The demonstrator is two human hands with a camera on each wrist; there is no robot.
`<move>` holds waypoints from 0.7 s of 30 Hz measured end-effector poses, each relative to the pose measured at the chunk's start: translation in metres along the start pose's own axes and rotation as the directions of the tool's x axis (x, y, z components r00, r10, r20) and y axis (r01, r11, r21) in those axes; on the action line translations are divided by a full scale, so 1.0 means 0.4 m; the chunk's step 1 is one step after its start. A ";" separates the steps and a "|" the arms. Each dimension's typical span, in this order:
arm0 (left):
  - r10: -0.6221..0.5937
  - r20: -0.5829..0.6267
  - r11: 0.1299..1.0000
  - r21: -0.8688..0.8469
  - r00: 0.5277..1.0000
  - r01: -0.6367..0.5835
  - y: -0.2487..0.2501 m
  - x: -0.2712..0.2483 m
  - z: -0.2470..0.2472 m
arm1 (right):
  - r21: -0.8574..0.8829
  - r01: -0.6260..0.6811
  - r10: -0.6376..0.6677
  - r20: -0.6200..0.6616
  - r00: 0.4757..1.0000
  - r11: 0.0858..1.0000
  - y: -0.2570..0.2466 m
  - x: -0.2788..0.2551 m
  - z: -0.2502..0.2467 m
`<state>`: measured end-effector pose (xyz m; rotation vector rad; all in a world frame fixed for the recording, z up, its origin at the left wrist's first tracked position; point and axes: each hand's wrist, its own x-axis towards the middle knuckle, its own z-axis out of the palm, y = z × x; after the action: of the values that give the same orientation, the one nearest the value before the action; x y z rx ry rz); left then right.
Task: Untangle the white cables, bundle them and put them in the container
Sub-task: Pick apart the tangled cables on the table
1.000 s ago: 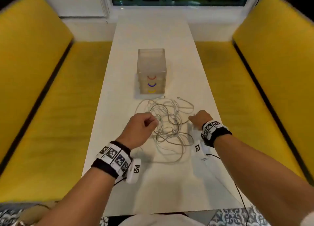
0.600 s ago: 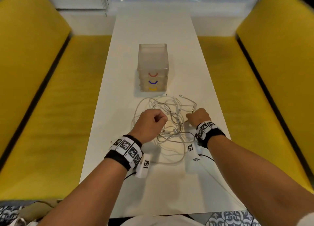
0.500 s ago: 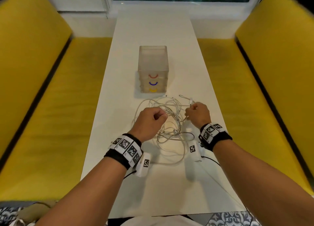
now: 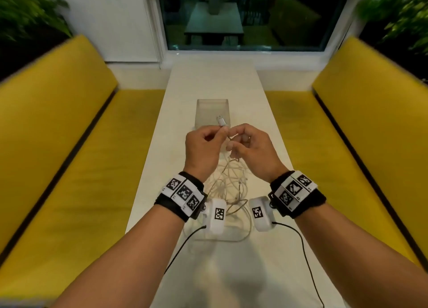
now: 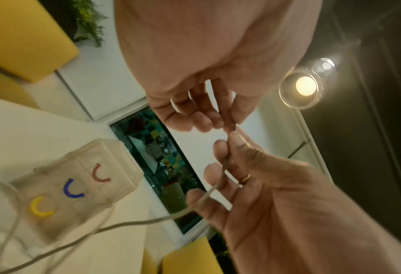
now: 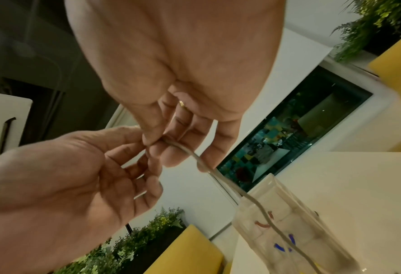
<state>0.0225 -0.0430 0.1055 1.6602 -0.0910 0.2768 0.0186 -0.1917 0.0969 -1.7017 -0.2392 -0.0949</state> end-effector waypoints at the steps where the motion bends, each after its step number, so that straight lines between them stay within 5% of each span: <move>1: -0.019 -0.046 0.999 -0.043 0.999 0.017 0.016 0.008 -0.006 | 0.008 0.002 -0.002 0.028 1.000 1.000 -0.005 0.000 0.004; 6: -0.056 -0.061 0.937 -0.347 0.997 0.031 0.140 0.052 -0.038 | -0.035 -0.031 0.032 0.053 0.998 0.999 0.021 -0.014 0.020; 9: 0.078 -0.072 0.923 -0.372 0.994 -0.099 0.222 0.077 -0.069 | -0.098 -0.083 0.089 0.059 0.994 0.992 0.079 -0.031 0.012; 13: 0.211 -0.230 0.864 -0.411 0.950 -0.292 0.317 0.118 -0.142 | -0.165 -0.155 0.166 0.051 0.985 0.974 0.156 -0.069 -0.017; 18: 0.291 -0.425 0.854 -0.289 0.857 -0.434 0.327 0.149 -0.219 | -0.223 -0.287 0.286 -0.035 0.958 0.932 0.190 -0.098 -0.047; 21: 0.344 -0.343 0.933 0.021 0.874 -0.359 0.263 0.150 -0.213 | -0.141 -0.310 0.304 -0.062 0.951 0.940 0.165 -0.095 -0.053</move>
<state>0.0463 0.0356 0.2286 1.5221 -0.1369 0.8334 -0.0028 -0.2248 0.0285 -1.8649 0.0672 0.0886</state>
